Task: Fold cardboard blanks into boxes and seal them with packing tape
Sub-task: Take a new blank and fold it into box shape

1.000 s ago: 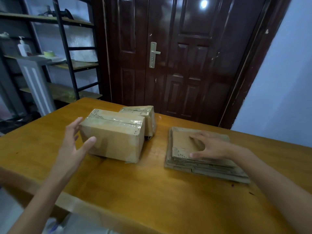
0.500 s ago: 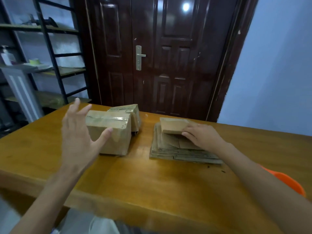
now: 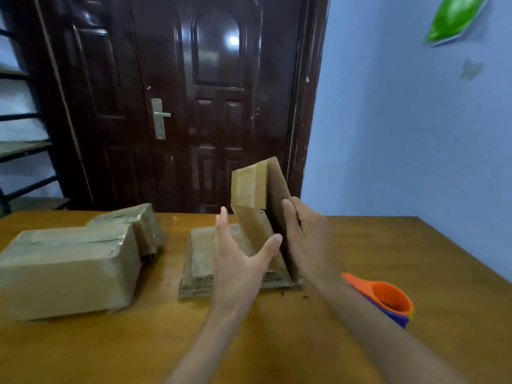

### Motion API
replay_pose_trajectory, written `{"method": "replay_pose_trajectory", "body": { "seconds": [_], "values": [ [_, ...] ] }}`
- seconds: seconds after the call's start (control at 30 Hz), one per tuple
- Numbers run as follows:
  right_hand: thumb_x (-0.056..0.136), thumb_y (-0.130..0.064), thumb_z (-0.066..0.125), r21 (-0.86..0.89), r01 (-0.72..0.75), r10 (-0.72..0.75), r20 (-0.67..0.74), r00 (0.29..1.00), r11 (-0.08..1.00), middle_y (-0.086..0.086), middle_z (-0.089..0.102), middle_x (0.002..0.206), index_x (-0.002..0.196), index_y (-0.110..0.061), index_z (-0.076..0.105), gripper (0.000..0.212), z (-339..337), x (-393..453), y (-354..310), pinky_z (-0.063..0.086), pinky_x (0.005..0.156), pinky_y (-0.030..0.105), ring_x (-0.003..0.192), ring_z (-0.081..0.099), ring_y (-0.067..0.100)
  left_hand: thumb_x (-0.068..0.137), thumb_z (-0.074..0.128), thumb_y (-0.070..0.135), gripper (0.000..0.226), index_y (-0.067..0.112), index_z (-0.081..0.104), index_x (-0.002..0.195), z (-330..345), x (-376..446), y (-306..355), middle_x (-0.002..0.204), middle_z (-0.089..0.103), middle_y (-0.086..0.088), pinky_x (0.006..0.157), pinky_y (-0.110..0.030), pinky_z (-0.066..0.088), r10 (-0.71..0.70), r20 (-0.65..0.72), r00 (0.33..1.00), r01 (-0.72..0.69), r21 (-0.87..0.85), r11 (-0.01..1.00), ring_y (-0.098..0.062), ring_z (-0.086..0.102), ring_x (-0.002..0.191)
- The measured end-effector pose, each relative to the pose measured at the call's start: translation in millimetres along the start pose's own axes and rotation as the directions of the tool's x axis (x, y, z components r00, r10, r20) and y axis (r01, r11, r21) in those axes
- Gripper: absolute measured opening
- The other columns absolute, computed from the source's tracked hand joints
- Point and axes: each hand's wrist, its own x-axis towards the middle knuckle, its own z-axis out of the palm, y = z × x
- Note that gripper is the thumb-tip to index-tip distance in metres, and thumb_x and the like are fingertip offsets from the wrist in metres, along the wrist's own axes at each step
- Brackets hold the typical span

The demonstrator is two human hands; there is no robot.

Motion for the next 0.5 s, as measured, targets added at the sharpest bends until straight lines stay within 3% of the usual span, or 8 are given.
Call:
{"method": "replay_pose_trajectory", "body": {
  "seconds": [0.2, 0.3, 0.4, 0.5],
  "values": [
    [0.110, -0.044, 0.039, 0.180, -0.175, 0.180, -0.011, 0.984, 0.968, -0.011, 0.062, 0.071, 0.081, -0.028, 0.059, 0.039, -9.4, -36.2, -6.2, 0.044, 0.055, 0.015, 0.066, 0.061, 0.008, 0.094, 0.072, 0.039, 0.089, 0.039, 0.017, 0.164, 2.5, -15.9, -2.9, 0.172, 0.017, 0.018, 0.125, -0.028, 0.019, 0.273, -0.112, 0.956, -0.260, 0.115, 0.959, 0.004, 0.013, 0.156],
    [0.110, -0.043, 0.042, 0.168, -0.193, 0.193, 0.018, 0.981, 0.967, -0.003, 0.060, 0.068, 0.082, -0.020, 0.063, 0.042, -20.6, -42.9, -13.4, 0.051, 0.053, 0.032, 0.068, 0.062, 0.017, 0.101, 0.059, 0.027, 0.069, 0.033, 0.028, 0.162, -6.7, -20.7, 1.1, 0.170, 0.025, 0.017, 0.126, -0.031, 0.022, 0.351, -0.110, 0.930, -0.341, 0.096, 0.935, 0.002, 0.018, 0.156],
    [0.108, -0.039, 0.052, 0.186, -0.257, 0.231, 0.148, 0.962, 0.949, -0.009, 0.065, 0.069, 0.083, -0.019, 0.068, 0.036, -41.4, -37.0, -26.1, 0.061, 0.053, 0.041, 0.068, 0.072, 0.018, 0.098, 0.053, 0.013, 0.056, 0.031, 0.051, 0.151, -26.9, -3.3, 10.1, 0.161, 0.043, 0.019, 0.125, -0.033, 0.028, 0.383, -0.088, 0.919, -0.379, 0.060, 0.923, 0.002, 0.028, 0.153],
    [0.103, -0.040, 0.059, 0.157, -0.381, 0.334, 0.263, 0.905, 0.911, 0.004, 0.076, 0.097, 0.102, -0.015, 0.076, 0.030, -61.6, -22.1, -35.5, 0.065, 0.061, 0.043, 0.075, 0.077, 0.021, 0.097, 0.048, -0.005, 0.055, 0.032, 0.067, 0.133, -43.8, 21.1, 27.0, 0.144, 0.062, 0.018, 0.120, -0.026, 0.039, 0.268, -0.090, 0.959, -0.275, -0.083, 0.958, 0.008, 0.048, 0.138]
  ]
}}
